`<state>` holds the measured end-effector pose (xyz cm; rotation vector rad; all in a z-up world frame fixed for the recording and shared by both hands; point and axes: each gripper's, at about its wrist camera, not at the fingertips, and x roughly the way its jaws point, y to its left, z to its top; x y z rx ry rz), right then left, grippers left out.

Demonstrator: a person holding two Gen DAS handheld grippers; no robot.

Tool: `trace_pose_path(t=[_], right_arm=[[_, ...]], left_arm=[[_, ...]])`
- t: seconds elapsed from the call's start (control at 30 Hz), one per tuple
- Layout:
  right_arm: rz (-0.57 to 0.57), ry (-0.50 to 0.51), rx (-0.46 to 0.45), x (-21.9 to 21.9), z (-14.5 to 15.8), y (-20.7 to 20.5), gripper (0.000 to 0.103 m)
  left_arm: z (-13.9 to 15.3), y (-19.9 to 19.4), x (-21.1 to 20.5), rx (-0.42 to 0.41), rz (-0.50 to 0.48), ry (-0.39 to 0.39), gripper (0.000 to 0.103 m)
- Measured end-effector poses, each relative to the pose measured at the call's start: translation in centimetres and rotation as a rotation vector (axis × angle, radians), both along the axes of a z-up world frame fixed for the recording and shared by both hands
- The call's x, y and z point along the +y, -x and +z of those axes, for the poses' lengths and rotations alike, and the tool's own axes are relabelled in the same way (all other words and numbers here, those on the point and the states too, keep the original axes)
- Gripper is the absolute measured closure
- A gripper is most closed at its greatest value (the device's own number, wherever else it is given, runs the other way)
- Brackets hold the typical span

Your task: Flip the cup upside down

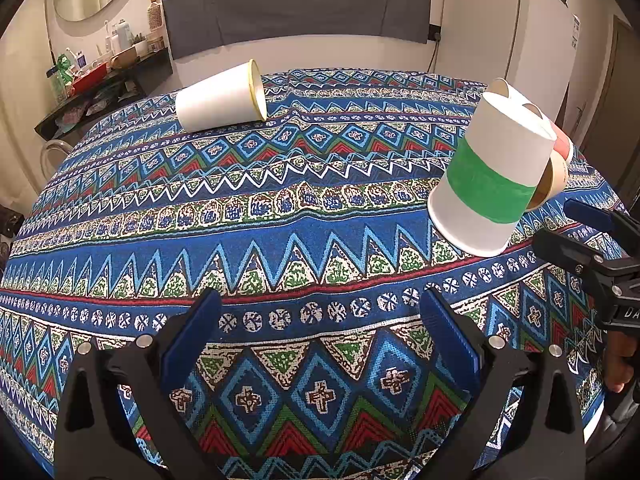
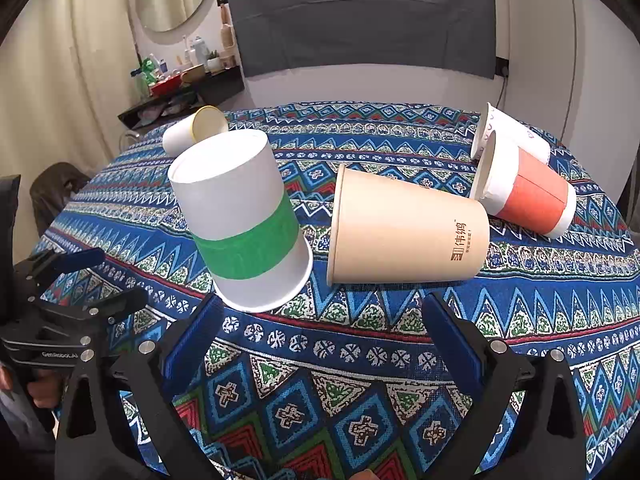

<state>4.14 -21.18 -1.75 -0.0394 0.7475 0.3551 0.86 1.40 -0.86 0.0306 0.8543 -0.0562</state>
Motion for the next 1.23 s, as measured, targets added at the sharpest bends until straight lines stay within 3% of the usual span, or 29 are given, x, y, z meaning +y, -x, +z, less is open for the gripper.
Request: trace_pose_path(t=[1.23], right_arm=[[0.007, -0.019, 0.015, -0.09, -0.07, -0.25, 0.008]], left_arm=[[-0.33, -0.47, 0.13, 0.021, -0.021, 0.035, 0.006]])
